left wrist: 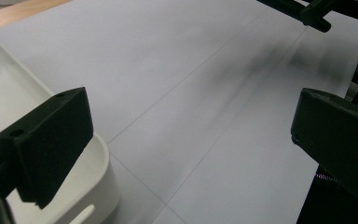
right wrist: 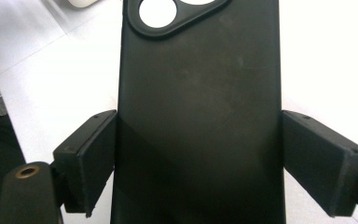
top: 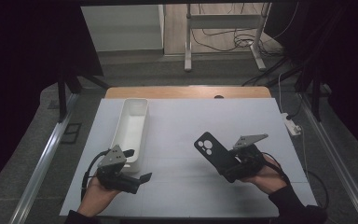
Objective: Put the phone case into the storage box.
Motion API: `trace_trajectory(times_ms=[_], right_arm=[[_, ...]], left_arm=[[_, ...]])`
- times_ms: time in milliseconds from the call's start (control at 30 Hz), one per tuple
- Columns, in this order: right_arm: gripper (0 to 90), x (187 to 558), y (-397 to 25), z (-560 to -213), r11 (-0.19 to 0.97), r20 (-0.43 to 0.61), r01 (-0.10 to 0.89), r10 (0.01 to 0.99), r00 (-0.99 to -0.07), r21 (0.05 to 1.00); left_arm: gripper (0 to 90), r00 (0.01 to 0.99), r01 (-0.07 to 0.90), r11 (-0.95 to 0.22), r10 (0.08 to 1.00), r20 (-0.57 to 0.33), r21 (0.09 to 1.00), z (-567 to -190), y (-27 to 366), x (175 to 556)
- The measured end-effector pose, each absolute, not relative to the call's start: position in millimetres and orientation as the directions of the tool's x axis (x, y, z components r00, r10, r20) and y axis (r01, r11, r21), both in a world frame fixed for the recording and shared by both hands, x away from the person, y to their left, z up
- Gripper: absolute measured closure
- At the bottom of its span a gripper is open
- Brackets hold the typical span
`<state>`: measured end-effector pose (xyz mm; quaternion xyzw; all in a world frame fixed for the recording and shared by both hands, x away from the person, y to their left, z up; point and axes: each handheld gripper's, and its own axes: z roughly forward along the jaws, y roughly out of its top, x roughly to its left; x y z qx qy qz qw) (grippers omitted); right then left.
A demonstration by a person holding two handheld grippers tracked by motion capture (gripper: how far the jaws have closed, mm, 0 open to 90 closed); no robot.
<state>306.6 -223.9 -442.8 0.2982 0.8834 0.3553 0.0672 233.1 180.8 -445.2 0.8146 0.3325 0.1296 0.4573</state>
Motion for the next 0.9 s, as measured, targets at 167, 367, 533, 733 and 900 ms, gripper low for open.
trace_trajectory(times_ms=[167, 367, 533, 733, 900], right_arm=[[14.4, 299.1, -228.3, -440.1, 0.562, 0.099, 0.47, 0.565, -0.819, 0.68], [14.5, 290.0, -233.7, -437.5, 0.553, 0.1, 0.457, 0.556, -0.825, 0.696], [14.4, 283.3, -238.6, -436.0, 0.547, 0.101, 0.451, 0.551, -0.828, 0.705], [14.4, 277.1, -242.0, -435.4, 0.545, 0.099, 0.442, 0.545, -0.832, 0.713], [14.4, 275.2, -242.6, -435.6, 0.544, 0.101, 0.438, 0.54, -0.836, 0.716]], left_arm=[[0.0, 0.761, 0.408, -0.378, 0.643, -0.081, 0.831, -444.0, 175.1, 238.0], [0.0, 0.78, 0.398, -0.375, 0.618, -0.094, 0.837, -443.1, 169.9, 245.5], [0.0, 0.797, 0.386, -0.381, 0.596, -0.096, 0.84, -442.3, 164.5, 252.1], [0.0, 0.814, 0.371, -0.381, 0.572, -0.099, 0.847, -438.9, 157.3, 259.1], [0.0, 0.828, 0.36, -0.379, 0.55, -0.105, 0.853, -436.5, 151.1, 264.8]])
